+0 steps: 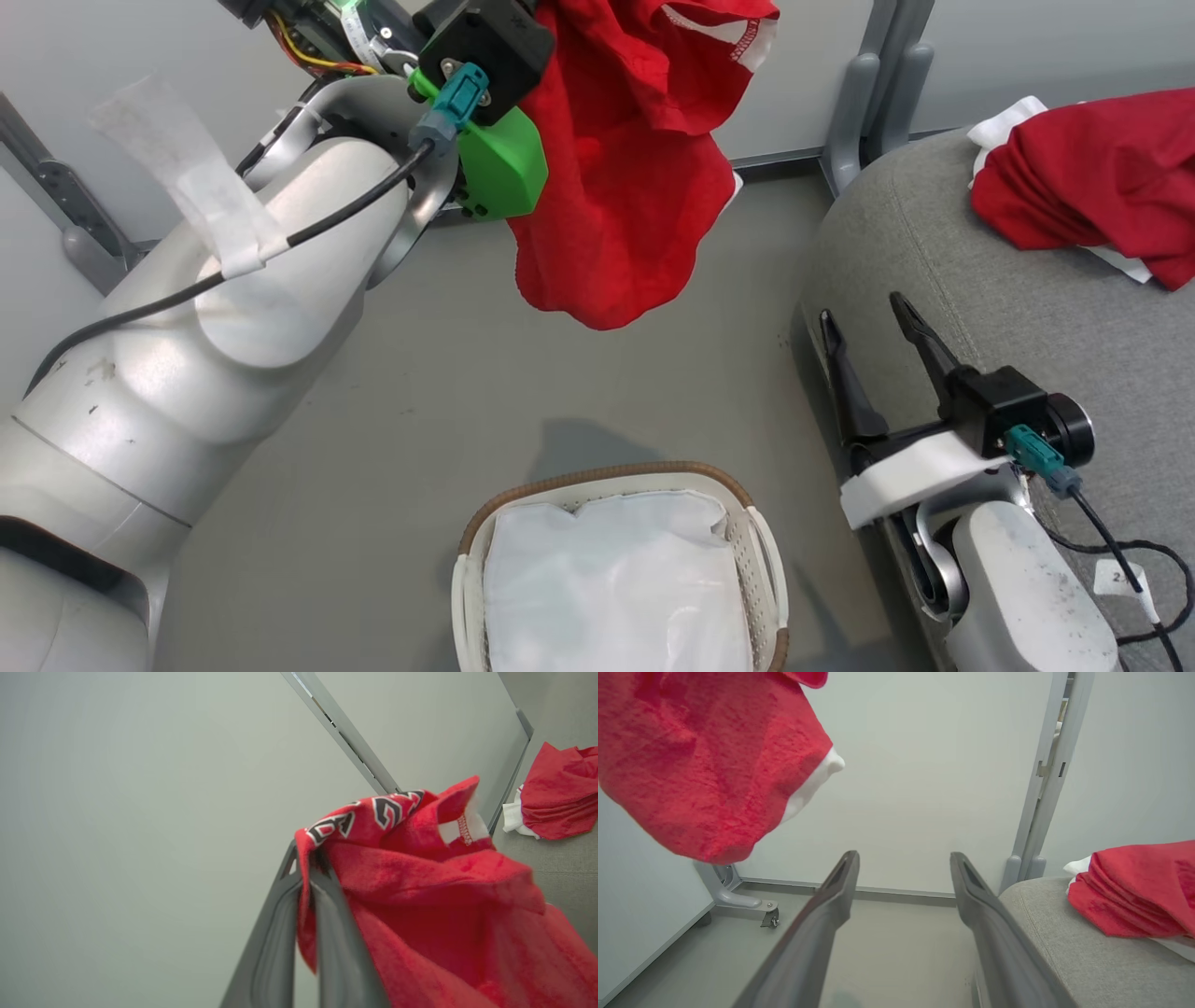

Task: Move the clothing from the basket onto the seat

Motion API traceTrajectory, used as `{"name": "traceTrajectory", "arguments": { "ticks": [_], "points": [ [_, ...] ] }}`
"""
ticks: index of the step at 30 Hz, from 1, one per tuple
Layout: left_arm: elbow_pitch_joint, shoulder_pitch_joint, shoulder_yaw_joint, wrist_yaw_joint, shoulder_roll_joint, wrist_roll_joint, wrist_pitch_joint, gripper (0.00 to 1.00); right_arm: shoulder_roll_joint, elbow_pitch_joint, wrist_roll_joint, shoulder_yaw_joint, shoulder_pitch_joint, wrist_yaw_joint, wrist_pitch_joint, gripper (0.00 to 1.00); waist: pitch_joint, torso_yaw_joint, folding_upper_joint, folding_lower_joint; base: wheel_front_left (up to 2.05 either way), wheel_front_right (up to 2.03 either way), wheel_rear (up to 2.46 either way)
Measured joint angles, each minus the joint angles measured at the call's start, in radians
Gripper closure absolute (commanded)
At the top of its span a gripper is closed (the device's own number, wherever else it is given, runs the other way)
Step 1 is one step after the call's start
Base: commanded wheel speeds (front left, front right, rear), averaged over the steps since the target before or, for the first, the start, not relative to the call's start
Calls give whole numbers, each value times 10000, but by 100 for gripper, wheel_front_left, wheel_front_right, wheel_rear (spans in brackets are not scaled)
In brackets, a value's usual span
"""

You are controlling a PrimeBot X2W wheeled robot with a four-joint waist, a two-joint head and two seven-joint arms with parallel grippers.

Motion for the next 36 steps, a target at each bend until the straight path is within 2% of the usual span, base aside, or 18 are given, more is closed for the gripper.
{"name": "traceTrajectory", "arguments": {
  "ticks": [9, 22, 27, 31, 33, 34, 35, 36],
  "points": [
    [-169, -13, -102, 52, -48, -123, 12, 100, -2, 142, 151, 832, -986, 0, 0, 0, -196, 119, 0, 0, 0, 0, 0],
    [-433, 158, -449, -40, -278, -337, 221, 100, 2, 384, -742, 2533, -2765, 0, 0, 0, -371, 463, 0, 0, 0, 0, 0],
    [-497, 313, -587, -128, -426, -443, 232, 100, 4, 1007, -1139, 2727, -3362, 0, 0, 0, -406, 612, 0, 1, 0, 0, 0],
    [-658, 409, -665, -186, -562, -543, 230, 100, 6, 1643, -1223, 2466, -3606, 0, 0, 0, -431, 725, 0, 0, 0, 0, 0],
    [-734, 454, -715, -209, -596, -566, 217, 100, -2, 2038, -1120, 2456, -3663, 0, 0, 59, -444, 765, 0, 0, 0, 0, 0],
    [-786, 502, -708, -219, -612, -637, 209, 100, -12, 2236, -1039, 2499, -3710, 0, 0, 76, -448, 782, 0, 0, 0, 0, 0],
    [-828, 558, -702, -222, -625, -725, 203, 100, -10, 2387, -966, 2569, -3788, 0, 0, 100, -449, 796, 0, 0, 0, 0, 0],
    [-861, 588, -711, -222, -627, -736, 203, 100, -6, 2462, -911, 2614, -3849, 0, 0, 100, -447, 803, 0, 0, 0, 0, 0]
  ]
}}
